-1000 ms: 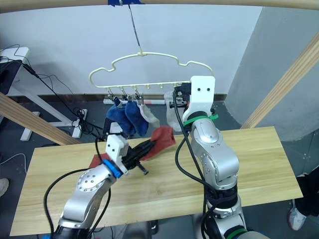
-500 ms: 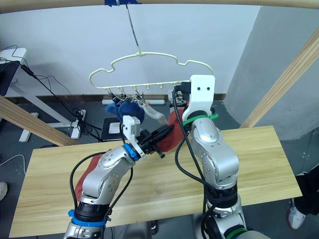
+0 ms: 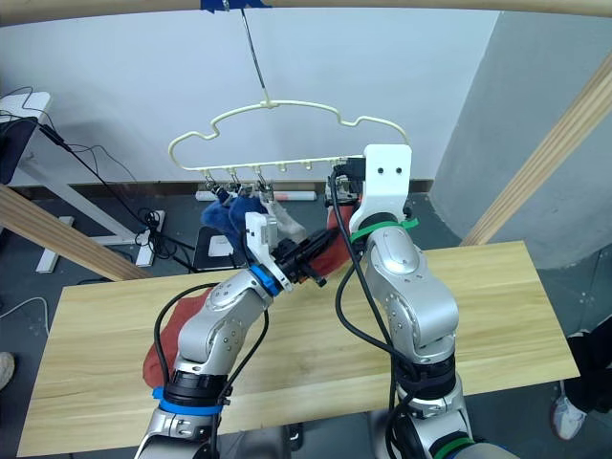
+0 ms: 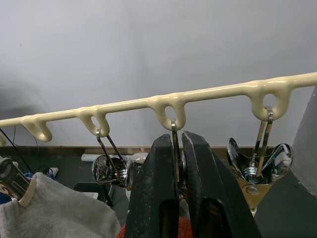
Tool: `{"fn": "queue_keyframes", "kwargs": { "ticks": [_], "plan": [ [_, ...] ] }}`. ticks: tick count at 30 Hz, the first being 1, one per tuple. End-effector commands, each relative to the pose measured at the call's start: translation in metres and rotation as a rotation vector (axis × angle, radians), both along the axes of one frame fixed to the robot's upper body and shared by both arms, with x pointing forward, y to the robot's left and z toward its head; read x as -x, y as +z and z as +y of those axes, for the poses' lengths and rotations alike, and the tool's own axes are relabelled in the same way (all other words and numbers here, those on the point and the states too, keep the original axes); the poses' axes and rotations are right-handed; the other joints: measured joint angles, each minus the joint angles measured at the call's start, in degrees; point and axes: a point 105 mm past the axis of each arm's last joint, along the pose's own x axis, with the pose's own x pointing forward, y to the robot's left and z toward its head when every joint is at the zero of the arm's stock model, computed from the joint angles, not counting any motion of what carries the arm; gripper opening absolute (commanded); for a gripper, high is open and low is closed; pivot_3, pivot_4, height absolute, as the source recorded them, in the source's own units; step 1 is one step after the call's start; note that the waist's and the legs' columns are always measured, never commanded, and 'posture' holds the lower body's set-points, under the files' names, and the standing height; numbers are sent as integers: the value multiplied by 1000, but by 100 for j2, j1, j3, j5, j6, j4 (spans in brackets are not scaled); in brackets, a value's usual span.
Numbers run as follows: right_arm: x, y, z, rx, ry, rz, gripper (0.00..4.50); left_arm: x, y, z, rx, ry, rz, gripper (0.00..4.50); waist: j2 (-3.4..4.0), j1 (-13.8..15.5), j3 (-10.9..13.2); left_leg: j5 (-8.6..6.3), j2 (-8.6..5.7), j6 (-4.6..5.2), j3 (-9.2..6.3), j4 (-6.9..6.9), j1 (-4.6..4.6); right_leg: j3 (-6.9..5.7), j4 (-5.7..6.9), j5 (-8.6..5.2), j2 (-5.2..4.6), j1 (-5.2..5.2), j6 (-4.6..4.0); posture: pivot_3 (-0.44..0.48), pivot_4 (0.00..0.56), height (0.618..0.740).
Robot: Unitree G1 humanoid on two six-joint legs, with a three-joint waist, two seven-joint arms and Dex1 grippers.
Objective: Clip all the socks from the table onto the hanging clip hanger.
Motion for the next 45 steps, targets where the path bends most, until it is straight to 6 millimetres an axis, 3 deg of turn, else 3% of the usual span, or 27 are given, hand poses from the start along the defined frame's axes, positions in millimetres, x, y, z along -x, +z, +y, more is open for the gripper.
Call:
{"fn": "queue_keyframes", "kwargs": {
  "ticks": [1, 9, 30, 45],
  "plan": [
    [10, 22, 10, -67, 46, -68, 0, 3, 8, -3, 19, -19, -20, 31, 0, -1, 0, 0, 0, 0, 0, 0, 0, 0, 0, 0, 0, 0, 0, -271, 293, 740],
    [10, 22, 11, -64, 49, -69, 0, 0, 7, -5, 12, -15, -19, 31, 0, -2, 0, 0, 0, 0, -1, 0, 0, -1, 0, 0, 0, 0, 0, -273, 291, 740],
    [10, 20, 12, -54, 54, -67, 0, 2, 30, -13, 13, -56, -119, 31, 0, -3, 0, 0, 0, 0, 0, 0, 0, 0, -1, 0, 0, 0, 0, -270, 292, 740],
    [9, 22, 10, -54, 46, -74, 0, -2, 28, -16, 2, -38, -135, 31, 0, -2, 0, 0, -1, 0, 0, 0, 0, 0, -1, 0, 0, 0, 0, -273, 290, 740]
  ]
}}
